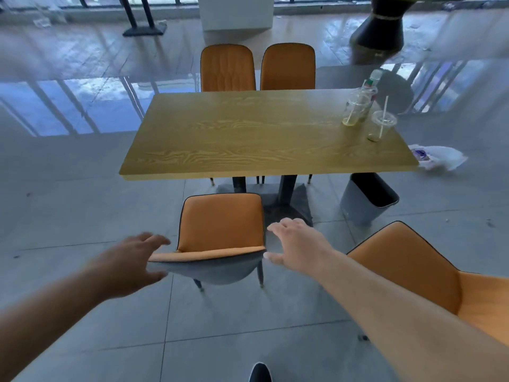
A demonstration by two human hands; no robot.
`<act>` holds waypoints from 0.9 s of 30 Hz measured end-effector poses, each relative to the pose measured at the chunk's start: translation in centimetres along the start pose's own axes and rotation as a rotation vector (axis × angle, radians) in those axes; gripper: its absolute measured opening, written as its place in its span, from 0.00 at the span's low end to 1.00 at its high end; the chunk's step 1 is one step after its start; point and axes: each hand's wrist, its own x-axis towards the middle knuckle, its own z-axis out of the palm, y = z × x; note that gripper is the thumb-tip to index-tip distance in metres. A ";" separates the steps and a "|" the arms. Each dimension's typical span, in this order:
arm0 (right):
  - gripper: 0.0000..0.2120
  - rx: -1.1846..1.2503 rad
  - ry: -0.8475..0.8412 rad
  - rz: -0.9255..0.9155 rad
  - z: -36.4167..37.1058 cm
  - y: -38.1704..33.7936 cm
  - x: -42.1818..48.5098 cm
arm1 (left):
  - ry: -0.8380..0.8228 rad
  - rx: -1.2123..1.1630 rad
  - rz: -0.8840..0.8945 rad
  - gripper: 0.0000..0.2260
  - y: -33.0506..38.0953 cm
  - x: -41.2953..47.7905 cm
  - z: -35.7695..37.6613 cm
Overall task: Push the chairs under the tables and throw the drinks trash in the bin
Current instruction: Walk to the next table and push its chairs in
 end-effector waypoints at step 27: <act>0.25 -0.060 -0.014 0.324 -0.4 51.3 -42.0 | 0.045 -0.335 0.362 0.40 77.8 -3.8 16.2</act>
